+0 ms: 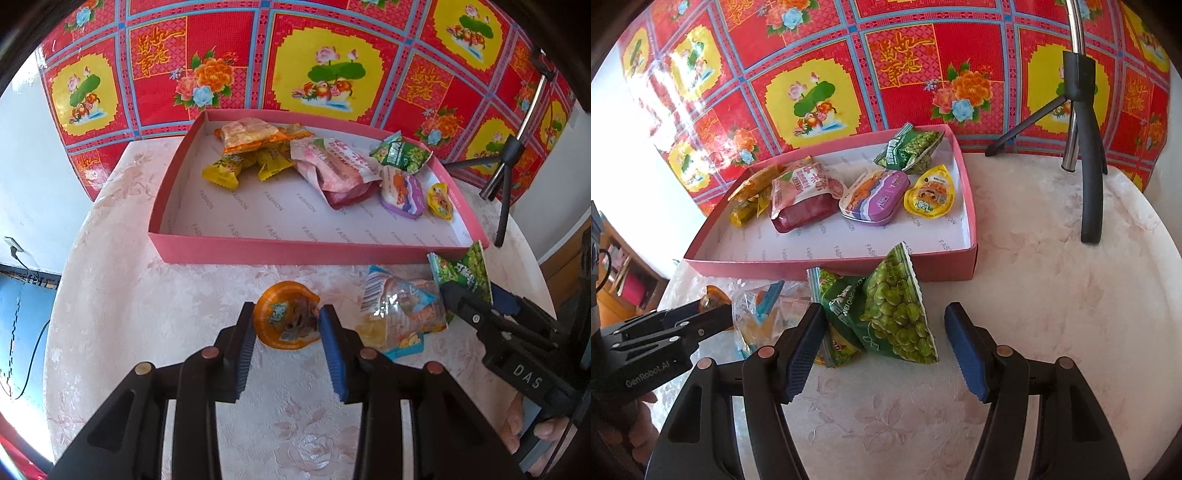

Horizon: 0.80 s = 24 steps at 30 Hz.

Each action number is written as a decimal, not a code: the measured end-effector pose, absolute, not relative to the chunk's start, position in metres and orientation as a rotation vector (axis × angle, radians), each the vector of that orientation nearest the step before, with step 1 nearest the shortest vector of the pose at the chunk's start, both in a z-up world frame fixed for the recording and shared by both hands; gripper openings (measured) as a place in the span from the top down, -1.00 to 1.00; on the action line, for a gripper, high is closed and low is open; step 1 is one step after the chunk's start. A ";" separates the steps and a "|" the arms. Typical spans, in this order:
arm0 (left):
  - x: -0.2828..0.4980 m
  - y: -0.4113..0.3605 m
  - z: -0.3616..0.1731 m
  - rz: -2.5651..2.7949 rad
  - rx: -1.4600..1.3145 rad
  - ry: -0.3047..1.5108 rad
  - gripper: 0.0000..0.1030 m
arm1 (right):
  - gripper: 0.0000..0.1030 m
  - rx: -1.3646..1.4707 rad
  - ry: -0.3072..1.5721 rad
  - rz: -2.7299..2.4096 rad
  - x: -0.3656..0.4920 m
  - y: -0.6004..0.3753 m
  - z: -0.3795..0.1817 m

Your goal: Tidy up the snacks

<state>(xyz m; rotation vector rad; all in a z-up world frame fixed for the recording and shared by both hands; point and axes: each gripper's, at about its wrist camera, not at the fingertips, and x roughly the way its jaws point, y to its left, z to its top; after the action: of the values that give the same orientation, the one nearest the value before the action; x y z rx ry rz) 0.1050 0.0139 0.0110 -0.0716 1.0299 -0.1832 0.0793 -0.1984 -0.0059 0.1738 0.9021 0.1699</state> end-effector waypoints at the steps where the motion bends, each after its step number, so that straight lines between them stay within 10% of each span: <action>1: 0.105 0.014 0.011 -0.182 -0.070 1.030 0.28 | -0.31 0.176 0.904 0.173 0.080 -0.199 -0.006; 6: 0.104 0.014 0.009 -0.182 -0.081 1.031 0.31 | 0.05 0.207 0.902 0.170 0.078 -0.207 -0.005; 24: 0.085 -0.001 0.006 -0.210 -0.078 0.975 0.60 | 0.44 0.242 0.854 0.207 0.053 -0.217 0.006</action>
<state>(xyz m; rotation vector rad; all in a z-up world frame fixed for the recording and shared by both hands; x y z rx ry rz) 0.0854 -0.0011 0.0055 -0.0776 0.9755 -0.2095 0.0532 -0.2169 0.0064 0.2421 0.8541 0.2067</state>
